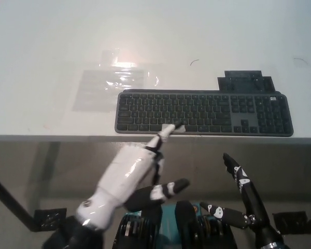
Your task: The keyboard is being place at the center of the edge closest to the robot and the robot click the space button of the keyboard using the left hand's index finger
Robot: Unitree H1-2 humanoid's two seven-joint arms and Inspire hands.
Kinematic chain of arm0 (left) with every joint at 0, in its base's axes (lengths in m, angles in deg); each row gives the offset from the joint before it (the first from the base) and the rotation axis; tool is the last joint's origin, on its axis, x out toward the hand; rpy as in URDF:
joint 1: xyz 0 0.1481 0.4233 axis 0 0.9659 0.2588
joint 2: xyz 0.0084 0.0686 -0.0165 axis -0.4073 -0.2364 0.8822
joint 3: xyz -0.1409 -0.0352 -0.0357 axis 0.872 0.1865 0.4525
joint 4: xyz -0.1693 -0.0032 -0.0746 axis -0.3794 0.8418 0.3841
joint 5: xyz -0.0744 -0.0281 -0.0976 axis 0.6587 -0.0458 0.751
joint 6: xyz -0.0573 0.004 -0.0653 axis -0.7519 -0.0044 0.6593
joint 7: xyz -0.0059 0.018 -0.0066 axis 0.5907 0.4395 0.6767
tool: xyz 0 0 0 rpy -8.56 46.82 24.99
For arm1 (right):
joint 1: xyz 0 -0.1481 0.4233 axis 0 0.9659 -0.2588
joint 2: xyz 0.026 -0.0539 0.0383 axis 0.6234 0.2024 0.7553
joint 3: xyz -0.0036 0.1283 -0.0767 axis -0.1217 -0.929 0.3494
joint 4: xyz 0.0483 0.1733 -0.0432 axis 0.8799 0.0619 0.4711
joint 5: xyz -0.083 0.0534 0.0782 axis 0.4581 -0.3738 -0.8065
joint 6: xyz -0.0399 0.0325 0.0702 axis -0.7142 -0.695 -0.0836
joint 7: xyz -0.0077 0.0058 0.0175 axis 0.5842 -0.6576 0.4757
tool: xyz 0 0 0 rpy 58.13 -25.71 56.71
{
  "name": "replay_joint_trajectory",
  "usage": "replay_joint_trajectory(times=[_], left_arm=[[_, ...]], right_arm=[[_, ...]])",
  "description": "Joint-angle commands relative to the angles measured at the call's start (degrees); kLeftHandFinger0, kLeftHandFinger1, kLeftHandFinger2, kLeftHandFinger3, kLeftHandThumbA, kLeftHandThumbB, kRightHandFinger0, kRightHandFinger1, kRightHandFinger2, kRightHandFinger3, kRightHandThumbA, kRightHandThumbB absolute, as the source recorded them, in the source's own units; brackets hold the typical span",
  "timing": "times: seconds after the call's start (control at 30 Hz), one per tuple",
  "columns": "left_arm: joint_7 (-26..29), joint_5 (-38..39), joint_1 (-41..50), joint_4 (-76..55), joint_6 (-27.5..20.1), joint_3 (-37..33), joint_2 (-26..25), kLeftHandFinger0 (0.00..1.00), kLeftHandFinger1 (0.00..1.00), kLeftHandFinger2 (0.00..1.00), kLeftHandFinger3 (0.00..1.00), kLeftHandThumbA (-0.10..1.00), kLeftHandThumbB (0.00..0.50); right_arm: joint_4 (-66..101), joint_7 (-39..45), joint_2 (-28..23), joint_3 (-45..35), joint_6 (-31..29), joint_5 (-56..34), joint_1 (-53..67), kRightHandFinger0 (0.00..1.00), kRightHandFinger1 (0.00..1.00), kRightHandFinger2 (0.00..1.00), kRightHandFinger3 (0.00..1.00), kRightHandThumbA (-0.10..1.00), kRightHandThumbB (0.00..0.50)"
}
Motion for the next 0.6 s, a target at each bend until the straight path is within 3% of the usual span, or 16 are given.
replay_joint_trajectory(times=[0.0, 0.03, 0.07, 0.33, 0.4, 0.57], left_arm=[[0.37, 28.45, 2.97, -17.54, -2.35, 8.08, -6.94, 0.98, 0.69, 0.75, 1.0, 1.0, 0.364], [0.31, 29.8, 4.12, -16.46, -2.74, 8.49, -7.31, 1.0, 0.88, 0.97, 1.0, 1.0, 0.364], [0.31, 30.27, 5.09, -15.35, -3.14, 8.7, -7.41, 1.0, 1.0, 1.0, 1.0, 1.0, 0.383], [-1.56, 29.98, 12.57, -5.86, -7.23, 7.58, -6.12, 1.0, 1.0, 1.0, 1.0, 1.0, 0.399], [-2.39, 28.97, 12.91, -0.99, -8.23, 7.07, -5.43, 1.0, 1.0, 1.0, 1.0, 1.0, 0.426], [-3.3, 29.56, 12.8, 7.95, -11.07, 6.52, -3.66, 1.0, 1.0, 1.0, 1.0, 1.0, 0.409]], right_arm=[[0.9, 0.33, 0.27, 0.6, -2.95, 0.11, -1.26, 1.0, 1.0, 1.0, 1.0, 1.0, 0.395], [0.81, 0.34, 0.26, 0.71, -2.95, 0.06, -1.26, 1.0, 1.0, 1.0, 1.0, 1.0, 0.393], [0.78, 0.45, 0.22, 0.74, -2.95, 0.0, -1.29, 1.0, 1.0, 1.0, 1.0, 1.0, 0.389], [0.35, 0.4, 0.29, 0.49, -2.95, -0.27, -1.7, 1.0, 1.0, 1.0, 1.0, 1.0, 0.402], [0.18, 0.07, 0.25, 0.56, -2.95, -0.14, -1.88, 1.0, 1.0, 1.0, 1.0, 1.0, 0.381], [0.33, 0.08, 0.34, 0.61, -2.95, -0.23, -1.45, 1.0, 1.0, 1.0, 1.0, 1.0, 0.379]])
